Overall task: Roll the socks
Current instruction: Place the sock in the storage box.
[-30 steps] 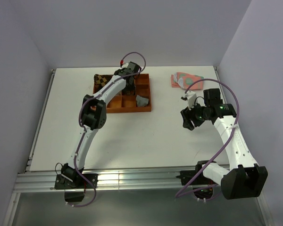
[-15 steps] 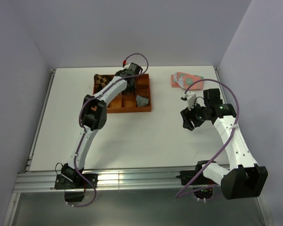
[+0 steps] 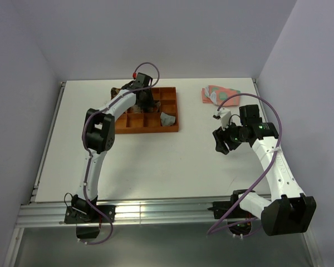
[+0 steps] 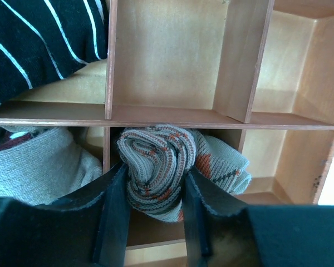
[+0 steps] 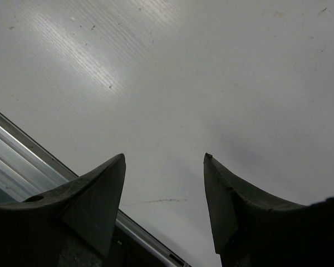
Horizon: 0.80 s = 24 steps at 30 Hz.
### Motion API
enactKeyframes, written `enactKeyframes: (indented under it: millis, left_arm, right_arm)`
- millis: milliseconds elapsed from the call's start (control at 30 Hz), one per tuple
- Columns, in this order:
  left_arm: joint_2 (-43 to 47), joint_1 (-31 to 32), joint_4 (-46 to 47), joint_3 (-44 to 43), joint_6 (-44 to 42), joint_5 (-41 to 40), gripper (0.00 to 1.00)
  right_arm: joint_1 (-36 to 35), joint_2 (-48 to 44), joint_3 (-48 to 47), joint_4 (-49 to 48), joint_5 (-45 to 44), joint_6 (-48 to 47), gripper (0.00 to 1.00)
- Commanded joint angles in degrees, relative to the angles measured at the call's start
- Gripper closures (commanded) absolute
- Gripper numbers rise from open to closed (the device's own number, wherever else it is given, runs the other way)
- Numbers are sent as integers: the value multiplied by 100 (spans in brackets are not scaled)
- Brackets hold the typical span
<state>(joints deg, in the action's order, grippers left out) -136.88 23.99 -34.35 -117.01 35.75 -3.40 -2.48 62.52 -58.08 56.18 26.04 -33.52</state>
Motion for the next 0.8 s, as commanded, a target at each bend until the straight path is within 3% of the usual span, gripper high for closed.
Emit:
enactKeyframes:
  millis: [0,167,533,633,767]
  left_arm:
    - [-445,44,-1276,565,221,366,57]
    - [-216,36,-1223,539,424,-230,49]
    - [126,45,-1373,670,714,-926,44]
    - [240,45,-1390,619,767,-1004,34]
    - [311,45,-1487,469,802,-1128,33]
  right_arm:
    - [-24,-12,-45,-64,-55,12,35]
    - [-24,-3,8,-107,-82,3,35]
    - [-33,58,25,-151,-73,12,35]
    - [-33,67,25,-160,-73,3,35]
    - [-33,76,52,-178,-64,12,35]
